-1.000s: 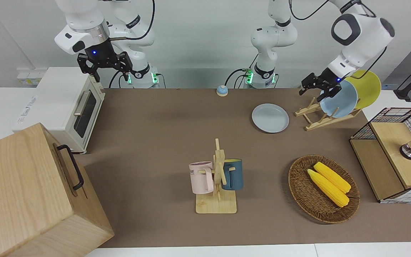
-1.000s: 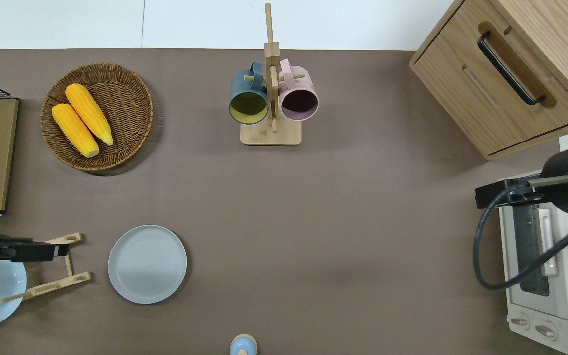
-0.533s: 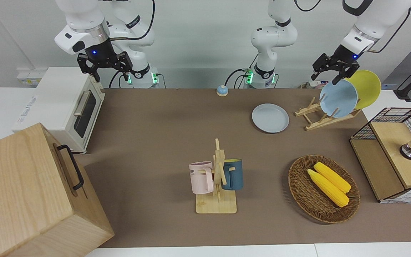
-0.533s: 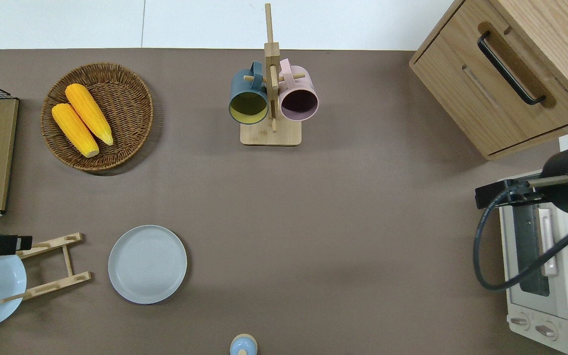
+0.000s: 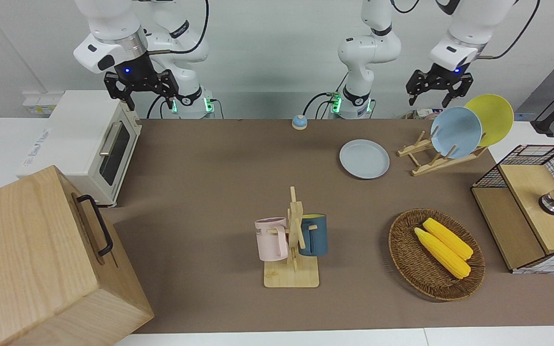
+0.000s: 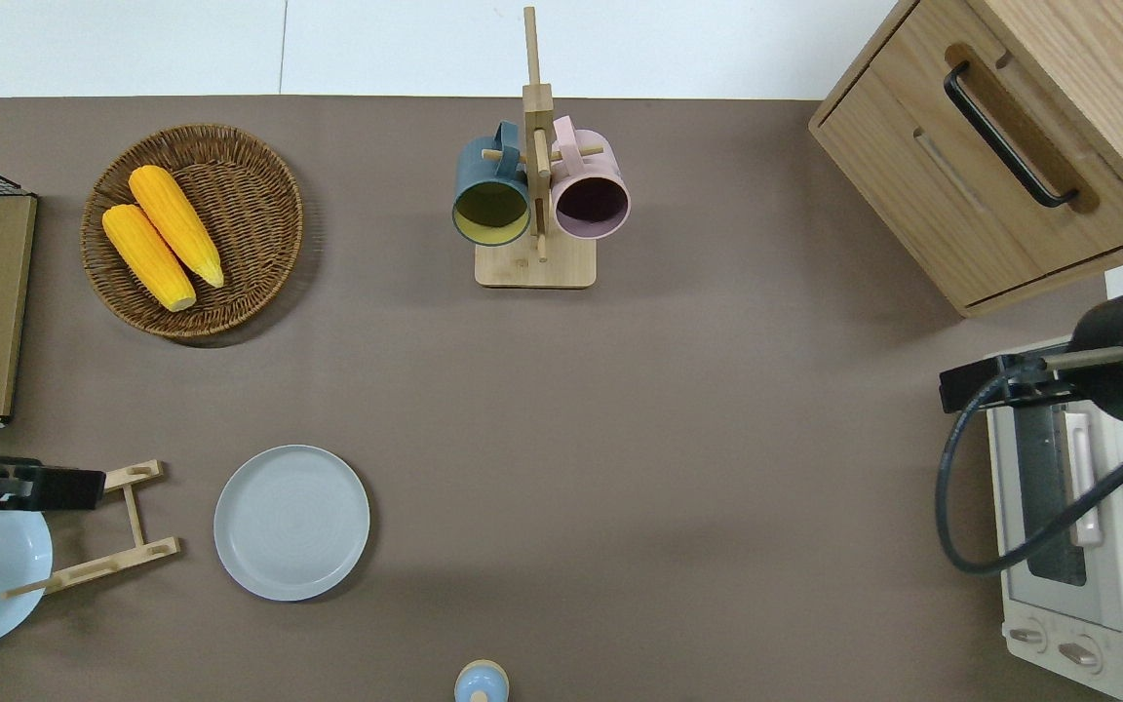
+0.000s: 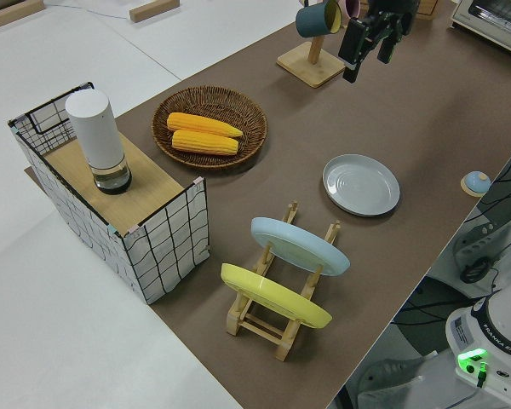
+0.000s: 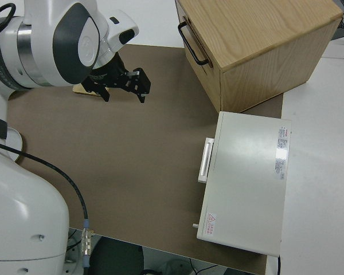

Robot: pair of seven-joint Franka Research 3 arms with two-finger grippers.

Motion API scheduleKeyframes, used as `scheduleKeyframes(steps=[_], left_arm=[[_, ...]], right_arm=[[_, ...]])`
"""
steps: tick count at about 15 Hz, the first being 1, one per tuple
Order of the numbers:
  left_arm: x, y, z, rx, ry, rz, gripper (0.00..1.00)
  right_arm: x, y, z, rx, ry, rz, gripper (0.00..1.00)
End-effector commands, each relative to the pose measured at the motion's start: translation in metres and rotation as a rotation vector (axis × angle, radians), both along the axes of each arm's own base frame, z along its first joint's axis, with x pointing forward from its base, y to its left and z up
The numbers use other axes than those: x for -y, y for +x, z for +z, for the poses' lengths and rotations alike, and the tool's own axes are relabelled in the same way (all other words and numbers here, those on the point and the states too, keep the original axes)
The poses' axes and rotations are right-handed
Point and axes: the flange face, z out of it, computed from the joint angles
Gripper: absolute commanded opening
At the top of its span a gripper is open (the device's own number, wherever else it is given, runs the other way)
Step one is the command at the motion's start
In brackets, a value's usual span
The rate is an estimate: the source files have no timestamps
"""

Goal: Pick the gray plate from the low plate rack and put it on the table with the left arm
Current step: 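Open the left gripper and withdraw it toward the robot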

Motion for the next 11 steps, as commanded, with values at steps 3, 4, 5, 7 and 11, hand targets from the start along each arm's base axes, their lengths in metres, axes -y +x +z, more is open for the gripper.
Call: scheduleKeyframes(steps=[3,4,5,7,11], left_arm=[[0.0124,0.0014,0.0038,-0.020,0.020,-0.096,0.99],[0.0114,0.0014,0.0038,-0.021,0.014,-0.114,0.99],[0.0129,0.0015,0.0039,-0.020,0.014,-0.114,1.00],[0.0109,0.0018,0.0023,-0.024,0.011,-0.104,1.00],[0.0123,0.0004,0.0013,-0.036,0.011,-0.108,1.00]], right_arm=[[-0.0006,-0.0025,0.0029,-0.007,0.006,0.000,0.987],[-0.0006,-0.0025,0.0029,-0.007,0.006,0.000,0.987],[-0.0006,-0.0025,0.0029,-0.007,0.006,0.000,0.990],[-0.0005,-0.0025,0.0029,-0.007,0.006,0.000,0.990],[0.0003,-0.0024,0.0029,-0.007,0.006,-0.001,0.987]])
